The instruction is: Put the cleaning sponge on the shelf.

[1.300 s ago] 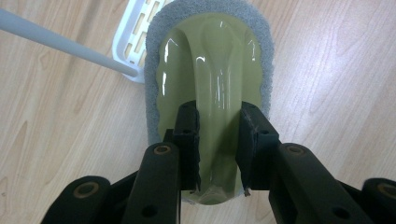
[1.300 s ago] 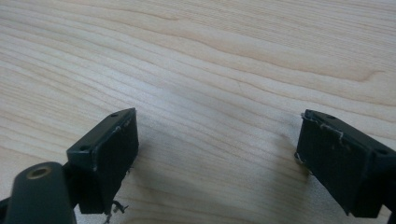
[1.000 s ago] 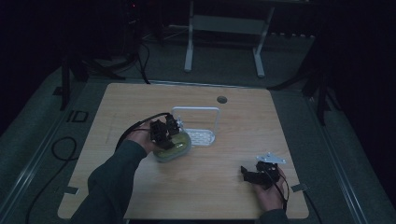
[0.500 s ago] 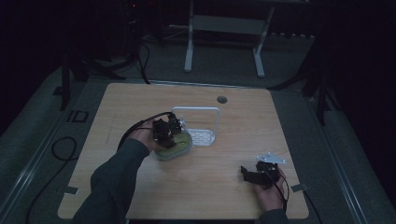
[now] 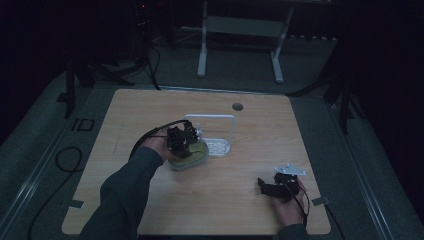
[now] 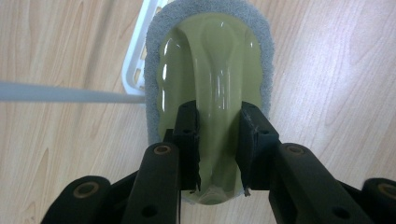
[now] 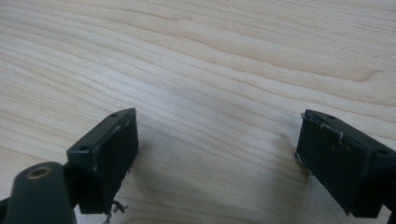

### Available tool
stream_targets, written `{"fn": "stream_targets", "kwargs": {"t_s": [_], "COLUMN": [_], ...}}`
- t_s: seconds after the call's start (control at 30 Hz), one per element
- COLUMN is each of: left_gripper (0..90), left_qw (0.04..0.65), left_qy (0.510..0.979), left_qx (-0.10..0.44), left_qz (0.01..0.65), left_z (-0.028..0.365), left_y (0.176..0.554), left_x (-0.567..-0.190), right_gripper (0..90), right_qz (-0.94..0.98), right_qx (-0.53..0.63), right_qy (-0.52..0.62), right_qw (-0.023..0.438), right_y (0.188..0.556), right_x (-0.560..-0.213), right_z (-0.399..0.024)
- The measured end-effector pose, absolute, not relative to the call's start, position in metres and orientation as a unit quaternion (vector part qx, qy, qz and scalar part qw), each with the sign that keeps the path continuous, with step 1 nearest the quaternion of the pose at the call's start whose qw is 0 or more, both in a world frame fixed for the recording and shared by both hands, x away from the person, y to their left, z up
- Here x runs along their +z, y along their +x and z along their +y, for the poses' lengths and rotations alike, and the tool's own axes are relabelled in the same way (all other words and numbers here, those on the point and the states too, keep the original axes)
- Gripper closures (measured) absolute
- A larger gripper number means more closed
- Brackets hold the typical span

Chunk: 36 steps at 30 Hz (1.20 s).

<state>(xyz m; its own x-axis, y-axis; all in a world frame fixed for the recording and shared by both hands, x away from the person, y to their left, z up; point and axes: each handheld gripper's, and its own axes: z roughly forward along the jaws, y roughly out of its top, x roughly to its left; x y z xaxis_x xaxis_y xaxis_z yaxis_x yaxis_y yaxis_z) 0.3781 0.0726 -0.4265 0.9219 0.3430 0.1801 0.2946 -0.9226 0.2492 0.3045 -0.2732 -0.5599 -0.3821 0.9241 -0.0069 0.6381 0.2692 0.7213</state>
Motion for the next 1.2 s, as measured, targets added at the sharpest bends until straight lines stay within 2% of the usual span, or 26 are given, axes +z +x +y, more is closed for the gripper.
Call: {"fn": "stream_targets", "kwargs": {"t_s": [1.2], "left_gripper": [71.7], "left_qw": [0.103], "left_qy": [0.984], "left_qx": [0.107], "left_qz": [0.096], "left_z": [0.04], "left_y": [0.392], "left_x": [-0.427], "right_gripper": [12.4], "right_qz": [0.765], "right_qx": [0.324], "right_qy": [0.51], "right_qw": [0.221], "right_y": [0.305], "right_x": [-0.56], "right_z": [-0.273]}}
